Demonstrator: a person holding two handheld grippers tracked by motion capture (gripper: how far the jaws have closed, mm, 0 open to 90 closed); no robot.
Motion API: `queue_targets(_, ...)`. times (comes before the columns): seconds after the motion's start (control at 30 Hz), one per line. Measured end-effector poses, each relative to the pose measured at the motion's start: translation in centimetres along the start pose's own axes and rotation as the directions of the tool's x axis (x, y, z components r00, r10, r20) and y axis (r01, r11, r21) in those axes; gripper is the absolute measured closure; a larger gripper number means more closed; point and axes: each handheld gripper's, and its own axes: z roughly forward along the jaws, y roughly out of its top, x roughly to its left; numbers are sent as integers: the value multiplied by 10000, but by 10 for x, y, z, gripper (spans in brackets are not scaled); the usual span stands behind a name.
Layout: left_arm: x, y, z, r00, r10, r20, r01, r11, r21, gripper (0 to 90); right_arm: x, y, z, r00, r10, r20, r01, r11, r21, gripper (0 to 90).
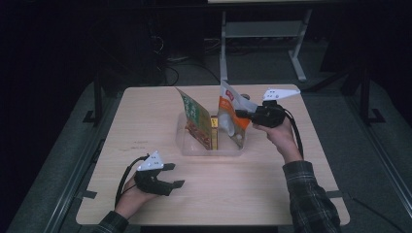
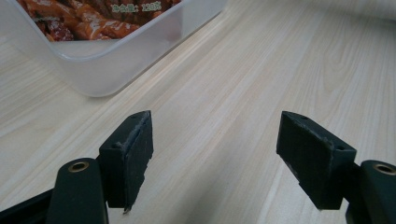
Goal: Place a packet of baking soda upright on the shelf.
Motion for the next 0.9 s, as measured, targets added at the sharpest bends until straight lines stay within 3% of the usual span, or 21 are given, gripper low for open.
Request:
queue_targets(0.23,-1,0,1,9999,99,38,-100,9999,93,267,-2,-6,1,9999,71,78,-72,9999,143,899)
queue_targets(0.37,-1,1,2,9999,126,60,-127,9999,113,266,0,-10,7,9996,-123,265,104,9975,705,898)
queue_targets(0.67,-2,1,4,9998,162,122,-165,9996,227,266,-1,-11,5,9993,-94,371,64,9967,810,872)
queue_targets(0.9,-2,1,5,9996,201,176,-207,9992,348,263,3,-8,-1,9978,62,664,-105,9979,645,494)
